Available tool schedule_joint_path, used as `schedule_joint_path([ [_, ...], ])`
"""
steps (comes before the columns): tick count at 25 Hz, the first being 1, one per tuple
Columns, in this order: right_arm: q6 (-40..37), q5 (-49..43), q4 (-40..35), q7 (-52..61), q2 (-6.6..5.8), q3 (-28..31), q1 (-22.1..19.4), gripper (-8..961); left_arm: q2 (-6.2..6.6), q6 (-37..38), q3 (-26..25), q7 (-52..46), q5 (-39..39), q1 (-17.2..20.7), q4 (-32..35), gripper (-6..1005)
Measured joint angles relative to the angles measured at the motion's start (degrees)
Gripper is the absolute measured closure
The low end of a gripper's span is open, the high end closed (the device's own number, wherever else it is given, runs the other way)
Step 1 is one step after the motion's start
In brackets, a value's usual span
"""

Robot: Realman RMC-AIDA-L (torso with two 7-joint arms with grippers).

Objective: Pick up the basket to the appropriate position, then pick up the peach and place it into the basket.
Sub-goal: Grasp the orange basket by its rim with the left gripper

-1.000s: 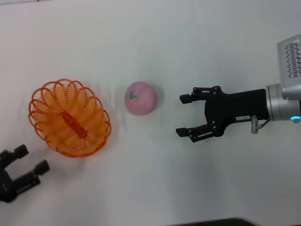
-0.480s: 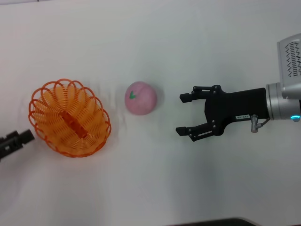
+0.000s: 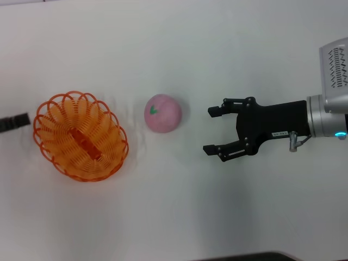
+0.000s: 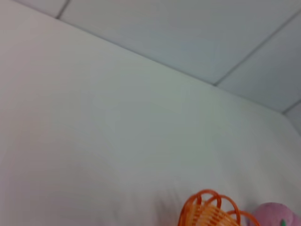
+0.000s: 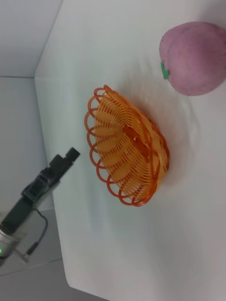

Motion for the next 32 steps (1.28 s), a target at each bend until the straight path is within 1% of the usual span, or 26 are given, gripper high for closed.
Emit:
schedule_joint_path([
  [3, 0.0, 0.0, -0.1, 0.0, 0.00, 0.0, -0.1, 10, 0.62, -0.8, 2.8, -2.7, 2.8, -4.0, 1.5, 140],
  [10, 0.1, 0.0, -0.2, 0.0, -0.10, 0.0, -0.1, 10, 0.55, -4.2, 16.0, -8.3, 8.7, -10.4, 7.8, 140],
  [16, 0.1, -0.1, -0.2, 0.0, -0.09, -0.1, 0.0, 10, 0.70, -3.9, 25.0, -11.3, 13.7, -16.6, 8.4, 140],
  [19, 0.2, -0.1, -0.2, 0.0, -0.09, 0.0, 0.0, 10, 0.41, -3.8, 28.9, -12.6, 17.1, -19.2, 8.5, 141],
  [22, 0.2, -0.2, -0.2, 0.0, -0.09, 0.0, 0.0, 10, -0.13, -3.8, 31.2, -13.6, 20.6, -21.3, 8.5, 141],
  [23, 0.2, -0.2, -0.2, 0.0, -0.09, 0.0, 0.0, 10, -0.24, -3.8, 31.4, -13.7, 21.1, -21.6, 8.5, 141],
  [25, 0.2, -0.2, -0.2, 0.0, -0.07, -0.2, 0.0, 10, -0.87, -4.1, 31.6, -13.7, 23.5, -22.6, 8.4, 141],
  [30, 0.4, -0.2, -0.2, 0.0, -0.01, -0.3, 0.0, 10, -2.19, -7.0, 32.8, -13.3, 27.6, -23.0, 7.5, 141],
  [32, 0.6, -0.1, -0.2, 0.0, 0.00, -0.4, 0.0, 10, -2.57, -8.4, 33.8, -13.3, 28.7, -23.1, 6.5, 157],
])
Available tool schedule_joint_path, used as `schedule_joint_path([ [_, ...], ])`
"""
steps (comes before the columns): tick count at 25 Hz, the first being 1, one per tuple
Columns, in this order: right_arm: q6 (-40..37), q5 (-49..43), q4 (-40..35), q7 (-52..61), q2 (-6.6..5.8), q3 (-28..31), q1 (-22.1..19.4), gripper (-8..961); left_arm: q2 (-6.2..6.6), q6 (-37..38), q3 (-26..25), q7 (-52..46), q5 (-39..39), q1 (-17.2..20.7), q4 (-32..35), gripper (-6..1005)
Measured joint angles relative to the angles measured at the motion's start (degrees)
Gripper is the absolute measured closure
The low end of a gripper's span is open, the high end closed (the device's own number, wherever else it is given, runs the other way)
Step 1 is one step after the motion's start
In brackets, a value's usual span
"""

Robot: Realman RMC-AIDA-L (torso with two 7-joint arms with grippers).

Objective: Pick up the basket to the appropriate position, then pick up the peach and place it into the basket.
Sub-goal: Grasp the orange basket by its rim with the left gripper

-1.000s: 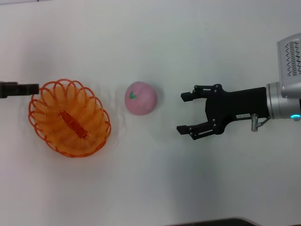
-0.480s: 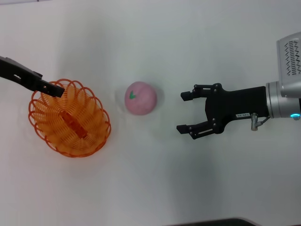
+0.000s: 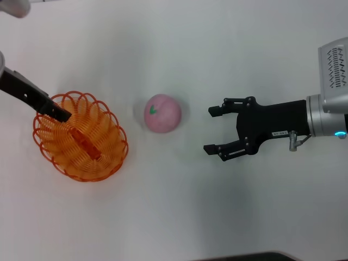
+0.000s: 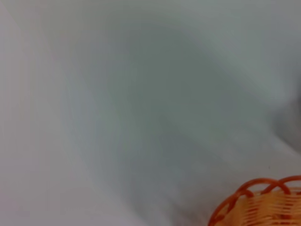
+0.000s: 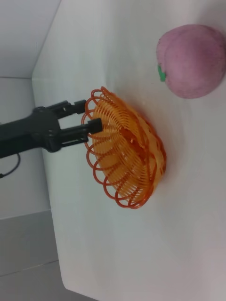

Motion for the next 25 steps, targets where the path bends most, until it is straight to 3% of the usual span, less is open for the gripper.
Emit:
schedule_joint_path([
  [16, 0.5, -0.1, 0.3, 0.0, 0.09, -0.1, 0.3, 10, -0.77, -1.4, 0.7, -0.7, 0.7, -0.2, -0.6, 281],
  [25, 0.5, -0.2, 0.5, 0.0, 0.09, -0.1, 0.4, 9, -0.90, -1.4, 1.0, -0.9, 0.9, -0.3, -0.9, 653],
])
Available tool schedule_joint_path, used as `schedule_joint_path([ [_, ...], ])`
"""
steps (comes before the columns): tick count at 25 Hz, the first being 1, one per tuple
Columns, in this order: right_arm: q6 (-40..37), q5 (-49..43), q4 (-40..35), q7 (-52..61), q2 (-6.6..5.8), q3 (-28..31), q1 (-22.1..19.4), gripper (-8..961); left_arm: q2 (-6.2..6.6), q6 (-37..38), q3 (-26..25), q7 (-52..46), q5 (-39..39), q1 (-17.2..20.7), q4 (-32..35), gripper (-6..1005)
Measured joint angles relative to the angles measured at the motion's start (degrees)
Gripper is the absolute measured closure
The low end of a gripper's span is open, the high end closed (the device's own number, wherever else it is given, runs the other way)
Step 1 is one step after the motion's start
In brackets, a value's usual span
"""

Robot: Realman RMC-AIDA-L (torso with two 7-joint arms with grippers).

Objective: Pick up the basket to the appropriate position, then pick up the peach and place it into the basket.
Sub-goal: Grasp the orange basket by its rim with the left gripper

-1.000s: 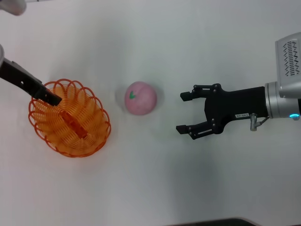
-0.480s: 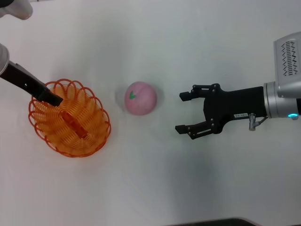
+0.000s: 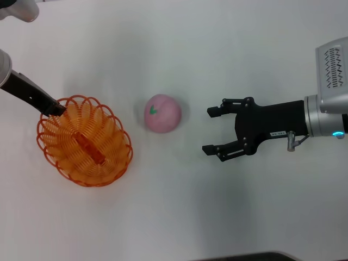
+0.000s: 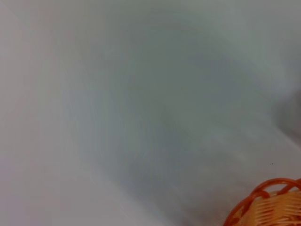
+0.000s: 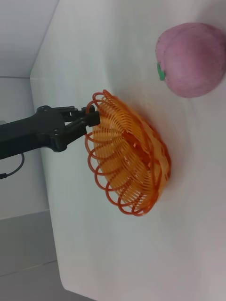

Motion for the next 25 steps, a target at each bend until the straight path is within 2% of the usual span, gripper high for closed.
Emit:
schedule_joint_path([
  [2, 0.0, 0.0, 0.0, 0.0, 0.00, 0.0, 0.0, 9, 0.00, 0.0, 0.0, -0.3, 0.1, 0.0, 0.0, 748],
  [8, 0.0, 0.0, 0.0, 0.0, 0.00, 0.0, 0.1, 9, -0.08, 0.7, 0.0, -1.2, 0.1, -0.1, 0.0, 921],
  [13, 0.0, 0.0, 0.0, 0.0, 0.00, 0.0, 0.1, 9, 0.00, 1.8, -0.5, -4.4, 0.1, -0.5, 0.3, 921],
  [17, 0.0, 0.1, 0.0, 0.0, -0.01, 0.0, 0.1, 9, 0.73, 4.8, -1.2, -9.3, -0.3, -1.4, 0.3, 922],
  [19, 0.0, 0.2, 0.0, 0.0, -0.05, 0.0, 0.1, 9, 1.45, 7.1, -3.0, -11.8, -0.6, -2.2, -0.4, 923],
  [23, 0.0, 0.3, -0.4, 0.2, -0.23, 0.4, -0.3, 9, 3.80, 12.6, -12.4, -15.5, -1.1, -5.2, -5.6, 931],
  [25, 0.0, 0.3, -0.6, 0.1, -0.38, 1.2, -0.6, 9, 4.52, 14.2, -16.3, -17.1, -1.4, -5.6, -6.9, 946],
])
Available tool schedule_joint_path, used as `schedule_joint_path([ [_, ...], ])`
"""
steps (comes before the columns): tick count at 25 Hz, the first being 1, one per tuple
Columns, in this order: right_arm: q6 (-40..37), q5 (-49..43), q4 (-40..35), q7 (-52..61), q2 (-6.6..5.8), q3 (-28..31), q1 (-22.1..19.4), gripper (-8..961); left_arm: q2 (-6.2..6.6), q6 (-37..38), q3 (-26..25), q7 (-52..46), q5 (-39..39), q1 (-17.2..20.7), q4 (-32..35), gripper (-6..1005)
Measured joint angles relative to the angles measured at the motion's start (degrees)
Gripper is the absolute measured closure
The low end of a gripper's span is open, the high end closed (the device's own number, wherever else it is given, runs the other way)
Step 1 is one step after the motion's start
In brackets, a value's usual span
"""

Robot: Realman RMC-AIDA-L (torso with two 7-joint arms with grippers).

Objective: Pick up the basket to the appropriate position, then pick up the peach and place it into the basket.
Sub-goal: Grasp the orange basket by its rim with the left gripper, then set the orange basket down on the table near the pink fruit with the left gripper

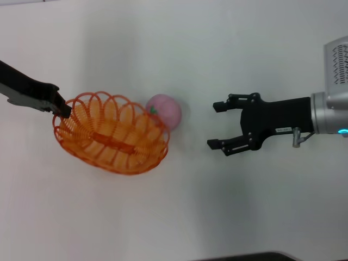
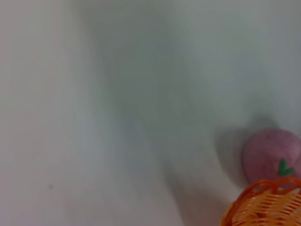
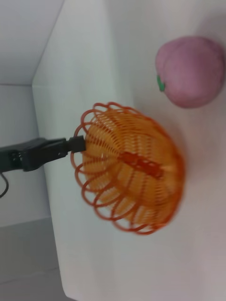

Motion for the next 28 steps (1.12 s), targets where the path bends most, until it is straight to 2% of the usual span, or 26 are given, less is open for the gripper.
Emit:
schedule_joint_path([
  [4, 0.0, 0.0, 0.0, -0.2, -0.36, 2.3, -0.7, 9, 0.03, 1.2, -2.6, -3.4, -0.6, 0.9, -0.1, 961],
  [9, -0.5, 0.0, -0.1, -0.2, -0.64, 4.8, -1.1, 10, -1.14, 2.2, -3.2, -6.1, -2.5, 2.8, 0.3, 960],
  [10, -0.5, 0.0, -0.1, -0.2, -0.66, 5.2, -1.1, 10, -2.26, 2.2, -3.8, -7.4, -3.8, 4.3, 1.8, 960],
  [17, -0.6, 0.0, -0.8, -0.2, -0.58, 9.4, -1.6, 11, -7.14, 0.8, -4.5, -10.7, -8.9, 11.7, 10.6, 961],
  [20, -0.6, 0.0, -1.6, -0.2, -0.22, 11.0, -1.8, 11, -8.35, 1.0, -4.1, -11.1, -10.0, 14.3, 14.0, 961],
  [28, -0.7, 0.2, -2.1, -0.2, -0.02, 13.6, -1.8, 10, -8.76, -1.4, 0.2, -11.6, -12.9, 19.0, 15.0, 961],
])
